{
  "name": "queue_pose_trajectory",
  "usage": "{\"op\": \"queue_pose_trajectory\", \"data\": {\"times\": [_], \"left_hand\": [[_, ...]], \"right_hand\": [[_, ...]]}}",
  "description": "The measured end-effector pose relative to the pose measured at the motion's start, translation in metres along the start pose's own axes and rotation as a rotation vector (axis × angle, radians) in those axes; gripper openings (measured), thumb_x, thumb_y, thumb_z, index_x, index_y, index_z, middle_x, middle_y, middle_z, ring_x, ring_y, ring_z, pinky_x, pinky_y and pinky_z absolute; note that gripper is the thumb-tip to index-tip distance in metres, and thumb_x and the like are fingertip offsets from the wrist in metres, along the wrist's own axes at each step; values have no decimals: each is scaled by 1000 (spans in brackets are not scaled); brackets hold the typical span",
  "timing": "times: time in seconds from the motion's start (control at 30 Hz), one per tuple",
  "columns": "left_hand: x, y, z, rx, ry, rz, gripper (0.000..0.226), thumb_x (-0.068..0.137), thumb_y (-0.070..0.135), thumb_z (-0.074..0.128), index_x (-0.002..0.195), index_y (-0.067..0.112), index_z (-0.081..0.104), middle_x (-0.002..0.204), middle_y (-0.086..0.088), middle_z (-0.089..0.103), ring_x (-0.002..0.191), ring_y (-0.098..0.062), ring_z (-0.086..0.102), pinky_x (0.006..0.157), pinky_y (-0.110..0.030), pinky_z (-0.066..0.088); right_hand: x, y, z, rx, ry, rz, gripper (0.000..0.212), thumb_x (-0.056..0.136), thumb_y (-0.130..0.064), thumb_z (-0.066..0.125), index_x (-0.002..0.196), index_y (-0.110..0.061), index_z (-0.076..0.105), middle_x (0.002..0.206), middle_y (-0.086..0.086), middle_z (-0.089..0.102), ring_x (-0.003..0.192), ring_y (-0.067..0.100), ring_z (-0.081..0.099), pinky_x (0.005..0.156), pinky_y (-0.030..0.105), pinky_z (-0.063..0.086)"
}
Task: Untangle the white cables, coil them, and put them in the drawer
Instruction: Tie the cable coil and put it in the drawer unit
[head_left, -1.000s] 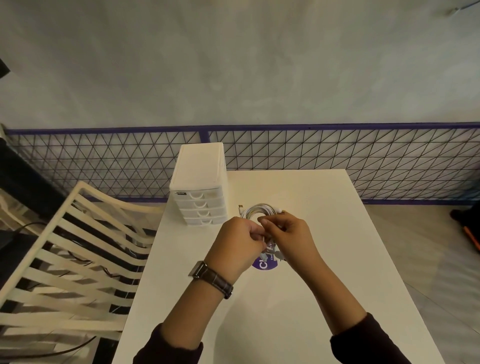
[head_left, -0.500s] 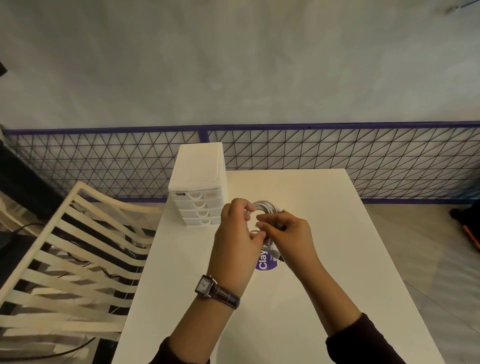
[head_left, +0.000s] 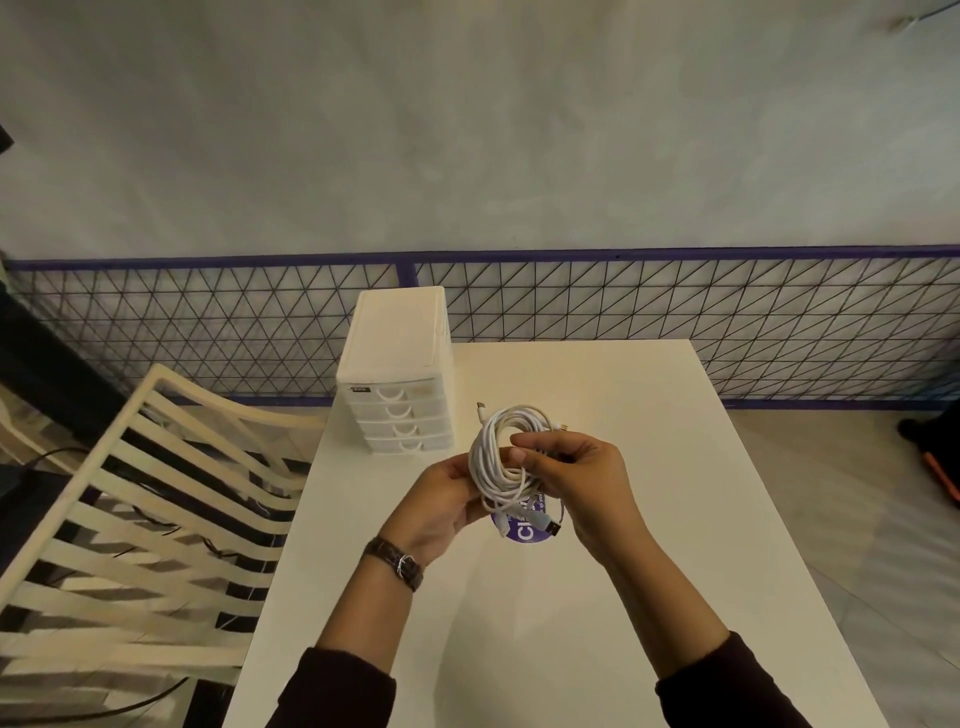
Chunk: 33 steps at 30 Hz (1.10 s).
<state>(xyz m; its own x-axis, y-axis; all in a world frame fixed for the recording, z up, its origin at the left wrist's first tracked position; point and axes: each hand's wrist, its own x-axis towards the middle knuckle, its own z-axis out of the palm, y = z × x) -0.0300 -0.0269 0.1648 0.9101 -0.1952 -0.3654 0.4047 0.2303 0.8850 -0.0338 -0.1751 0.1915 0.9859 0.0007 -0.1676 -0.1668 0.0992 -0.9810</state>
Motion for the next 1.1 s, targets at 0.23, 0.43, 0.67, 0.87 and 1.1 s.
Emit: {"op": "queue_pose_trajectory", "data": {"times": [0.23, 0.43, 0.67, 0.87, 1.1], "left_hand": [[10, -5, -4, 251, 71, 206, 25, 85, -5, 57, 92, 13, 72, 79, 4, 75, 79, -12, 68, 70, -19, 52], [16, -9, -11, 522, 355, 315, 14, 85, 6, 63, 90, 14, 75, 80, 5, 72, 77, -7, 64, 72, -16, 47], [9, -25, -12, 611, 405, 246, 14, 84, 14, 67, 94, 7, 74, 83, -1, 70, 74, -7, 60, 74, -19, 47], [-26, -49, 0, 824, 446, 457, 13, 83, 19, 68, 93, 14, 74, 81, 12, 67, 77, -5, 62, 65, -4, 45], [-47, -35, 13, 973, 405, 790, 24, 78, 33, 61, 89, 15, 72, 84, 6, 70, 81, -4, 58, 75, -2, 43]], "right_hand": [[0, 1, -3, 38, -15, 10, 14, 80, -3, 69, 80, -15, 75, 81, 8, 75, 73, 18, 71, 70, 28, 59], [-1, 4, -3, 26, 17, 1, 16, 80, 0, 68, 80, -14, 75, 81, 7, 74, 74, 17, 69, 76, 31, 58], [3, 7, -7, 142, 99, 52, 15, 79, 0, 68, 80, -13, 75, 72, 0, 74, 68, 16, 66, 72, 33, 56], [8, 16, -16, 150, 223, 89, 15, 81, -3, 68, 94, -7, 73, 88, 9, 73, 76, 21, 67, 71, 29, 57], [10, 17, -12, 96, 203, 104, 19, 80, -4, 69, 99, -6, 72, 86, 5, 72, 75, 17, 68, 68, 24, 57]]}}
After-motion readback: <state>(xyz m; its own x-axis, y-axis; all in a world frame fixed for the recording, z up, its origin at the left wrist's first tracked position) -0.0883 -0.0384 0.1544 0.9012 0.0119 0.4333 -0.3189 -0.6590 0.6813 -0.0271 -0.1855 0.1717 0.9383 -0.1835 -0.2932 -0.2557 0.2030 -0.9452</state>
